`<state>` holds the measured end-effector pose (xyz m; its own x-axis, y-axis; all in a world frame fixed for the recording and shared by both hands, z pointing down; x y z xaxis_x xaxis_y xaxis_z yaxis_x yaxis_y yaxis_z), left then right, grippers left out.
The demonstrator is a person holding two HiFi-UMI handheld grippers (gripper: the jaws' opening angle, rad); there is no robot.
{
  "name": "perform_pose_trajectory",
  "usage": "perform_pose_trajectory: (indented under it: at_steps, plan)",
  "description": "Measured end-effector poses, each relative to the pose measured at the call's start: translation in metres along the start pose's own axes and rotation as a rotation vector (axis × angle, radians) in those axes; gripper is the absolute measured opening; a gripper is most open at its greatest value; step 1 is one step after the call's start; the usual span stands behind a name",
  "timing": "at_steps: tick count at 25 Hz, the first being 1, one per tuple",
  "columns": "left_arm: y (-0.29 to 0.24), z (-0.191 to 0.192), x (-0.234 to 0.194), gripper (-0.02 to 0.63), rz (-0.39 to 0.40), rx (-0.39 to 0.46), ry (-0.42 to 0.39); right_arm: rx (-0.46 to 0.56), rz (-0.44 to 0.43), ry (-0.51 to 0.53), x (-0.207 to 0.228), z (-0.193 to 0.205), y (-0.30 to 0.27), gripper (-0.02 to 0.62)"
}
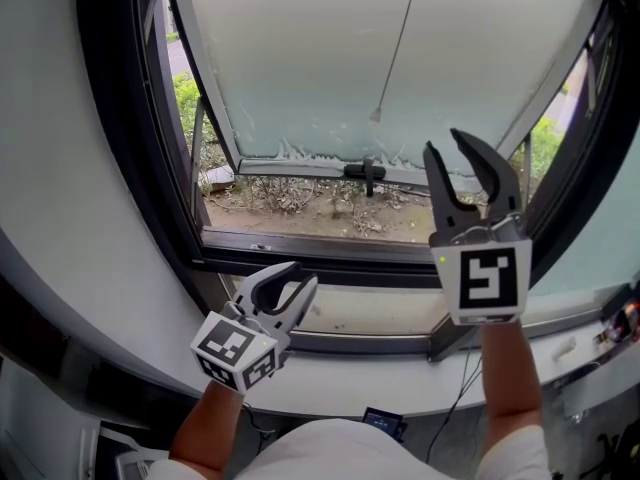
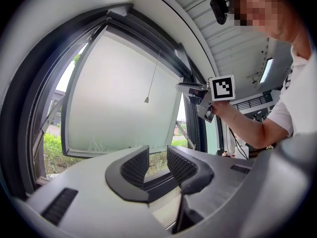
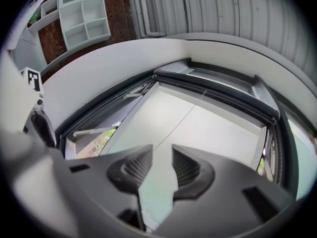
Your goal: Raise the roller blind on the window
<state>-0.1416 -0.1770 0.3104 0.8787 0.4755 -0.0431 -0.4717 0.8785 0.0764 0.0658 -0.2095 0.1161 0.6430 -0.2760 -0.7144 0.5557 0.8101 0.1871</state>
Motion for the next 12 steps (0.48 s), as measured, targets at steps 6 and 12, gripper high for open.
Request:
perform_pose_trajectory:
  at_steps: [6, 12]
  plan:
    - [0.000, -0.007, -0.009, 0.129, -0.004, 0.016, 0.029, -0.011, 0.003, 0.001, 0.003, 0.001, -0.001, 0.114]
    - [-0.001, -0.010, -0.010, 0.129, -0.008, 0.022, 0.055, -0.030, 0.003, -0.012, 0.003, 0.013, 0.003, 0.112]
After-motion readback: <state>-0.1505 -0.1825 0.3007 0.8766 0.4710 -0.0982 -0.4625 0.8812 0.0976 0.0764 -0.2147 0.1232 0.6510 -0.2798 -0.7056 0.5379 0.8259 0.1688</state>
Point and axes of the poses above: the fingertips, and each gripper's own axes: y backward along the fingers, x to its right, z out of its underside, the point moved 7 cm from there along y, backward along the fingers, and after that the axes turned 11 degrees about -z, right-handed, at the moved point
